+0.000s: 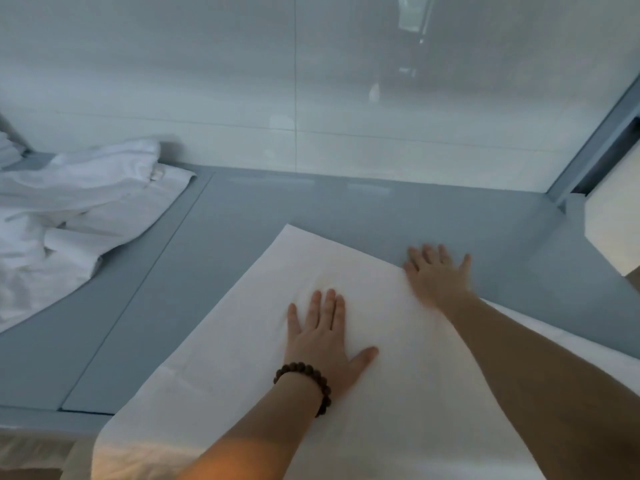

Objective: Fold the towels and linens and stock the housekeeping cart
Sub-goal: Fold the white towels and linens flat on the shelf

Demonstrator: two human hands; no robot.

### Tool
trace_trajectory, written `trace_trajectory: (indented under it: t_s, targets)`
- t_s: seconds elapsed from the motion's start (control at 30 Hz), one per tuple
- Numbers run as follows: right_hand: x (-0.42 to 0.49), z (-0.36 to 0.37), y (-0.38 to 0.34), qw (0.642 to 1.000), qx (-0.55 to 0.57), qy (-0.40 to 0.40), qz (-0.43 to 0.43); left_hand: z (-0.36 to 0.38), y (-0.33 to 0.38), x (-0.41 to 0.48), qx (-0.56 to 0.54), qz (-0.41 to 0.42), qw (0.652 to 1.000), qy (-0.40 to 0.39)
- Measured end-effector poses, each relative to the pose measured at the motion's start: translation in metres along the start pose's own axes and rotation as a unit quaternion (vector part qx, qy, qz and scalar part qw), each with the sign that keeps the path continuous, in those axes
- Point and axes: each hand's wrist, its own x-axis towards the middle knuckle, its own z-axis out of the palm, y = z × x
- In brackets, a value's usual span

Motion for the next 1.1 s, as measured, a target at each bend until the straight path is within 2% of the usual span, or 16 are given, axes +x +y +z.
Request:
trace_trajectory:
  t_s: [0.03,0.07,0.13,0.23,0.33,0.47,0.57,0.77,0.93,1.1]
  targets:
    - [-0.005,-0.004,0.014,0.999,0.002,0.014,0.041,-0.001,0.001,0.001,-0.002,-0.003,1.0,0.0]
    - [-0.016,-0.005,0.02,0.998,0.009,0.046,0.048,-0.001,0.002,0.003,-0.004,-0.006,1.0,-0.002]
    - [-0.055,0.001,0.011,0.994,0.042,0.101,0.011,-0.003,0.002,0.005,-0.006,-0.015,1.0,-0.005]
    - [-0.134,0.029,-0.011,0.994,0.1,0.05,0.009,-0.004,0.002,0.005,-0.002,-0.018,1.0,-0.01]
    - [-0.169,0.049,-0.017,0.995,0.087,-0.003,0.048,-0.005,0.003,0.004,-0.006,-0.024,1.0,-0.013]
    - [-0.16,0.051,-0.021,0.997,0.068,0.029,0.028,-0.011,0.0,0.004,-0.006,-0.037,0.999,-0.018]
    - [-0.153,0.052,-0.028,0.998,0.056,0.022,0.001,-0.017,-0.01,-0.003,-0.01,-0.059,0.997,-0.038]
    - [-0.119,0.042,-0.062,0.994,0.062,0.025,-0.089,-0.034,-0.03,-0.01,0.022,-0.163,0.985,-0.058]
    - [-0.082,0.026,-0.101,0.985,0.05,0.016,-0.165,-0.022,-0.007,-0.013,-0.061,-0.132,0.989,-0.042]
    - [-0.06,0.014,-0.114,0.967,0.053,0.015,-0.247,-0.011,-0.028,-0.013,-0.007,-0.177,0.984,-0.016]
